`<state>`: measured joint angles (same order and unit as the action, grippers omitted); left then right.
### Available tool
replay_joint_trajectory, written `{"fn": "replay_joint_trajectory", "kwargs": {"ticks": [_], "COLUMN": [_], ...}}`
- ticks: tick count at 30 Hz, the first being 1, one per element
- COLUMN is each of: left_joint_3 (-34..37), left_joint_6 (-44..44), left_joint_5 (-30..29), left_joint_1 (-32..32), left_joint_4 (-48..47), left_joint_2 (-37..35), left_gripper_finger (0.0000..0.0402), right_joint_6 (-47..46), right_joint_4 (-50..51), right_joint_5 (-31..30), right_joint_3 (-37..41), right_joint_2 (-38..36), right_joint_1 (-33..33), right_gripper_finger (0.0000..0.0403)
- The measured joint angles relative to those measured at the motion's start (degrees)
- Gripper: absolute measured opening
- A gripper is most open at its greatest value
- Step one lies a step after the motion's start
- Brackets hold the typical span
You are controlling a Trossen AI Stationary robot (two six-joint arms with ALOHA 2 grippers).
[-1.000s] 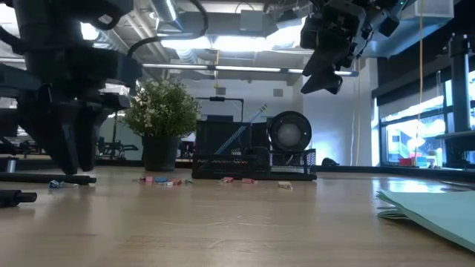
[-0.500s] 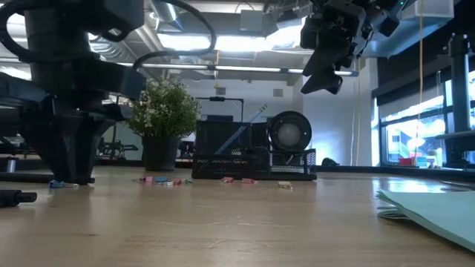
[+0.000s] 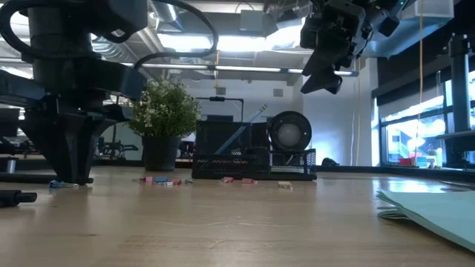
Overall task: Pick and place office supplies into organizer
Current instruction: Put the black pen into the black desk organizer
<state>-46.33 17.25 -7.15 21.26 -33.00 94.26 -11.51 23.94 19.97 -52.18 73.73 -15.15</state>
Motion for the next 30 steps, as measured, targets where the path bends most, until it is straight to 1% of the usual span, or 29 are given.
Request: {"fn": "replay_joint_trajectory", "kwargs": {"ticks": [6,9,16,22,25,30], "left_joint_3": [-2.3,-3.8,-5.3,-8.5,-10.5,-11.5], "left_joint_6": [-0.5,-0.5,0.1,-0.6,-2.5,-8.5], "left_joint_5": [0.4,-0.6,-4.0,-6.9,-8.8,-8.4], "left_joint_1": [0.0,-0.3,-1.8,-5.0,-7.3,-11.7], "left_joint_4": [-1.8,-2.7,-4.2,-3.9,-1.3,11.6], "left_joint_2": [0.2,-0.2,-5.9,-12.4,-15.1,-18.3], "left_gripper_finger": [0.005,0.005,0.0049,0.0049,0.0049,0.0049], "right_joint_6": [0.0,0.0,0.0,0.0,0.0,0.0], "right_joint_4": [0.0,0.0,0.0,0.0,-0.2,-0.6], "right_joint_5": [0.0,0.0,0.0,0.0,0.0,0.0], "right_joint_3": [0.0,0.0,0.0,0.0,0.0,0.0], "right_joint_2": [0.0,0.0,0.0,0.0,0.0,0.0], "right_joint_1": [0.0,0.0,0.0,0.0,0.0,0.0], "right_gripper_finger": [0.0219,0.0219,0.0219,0.0219,0.0219,0.0219]}}
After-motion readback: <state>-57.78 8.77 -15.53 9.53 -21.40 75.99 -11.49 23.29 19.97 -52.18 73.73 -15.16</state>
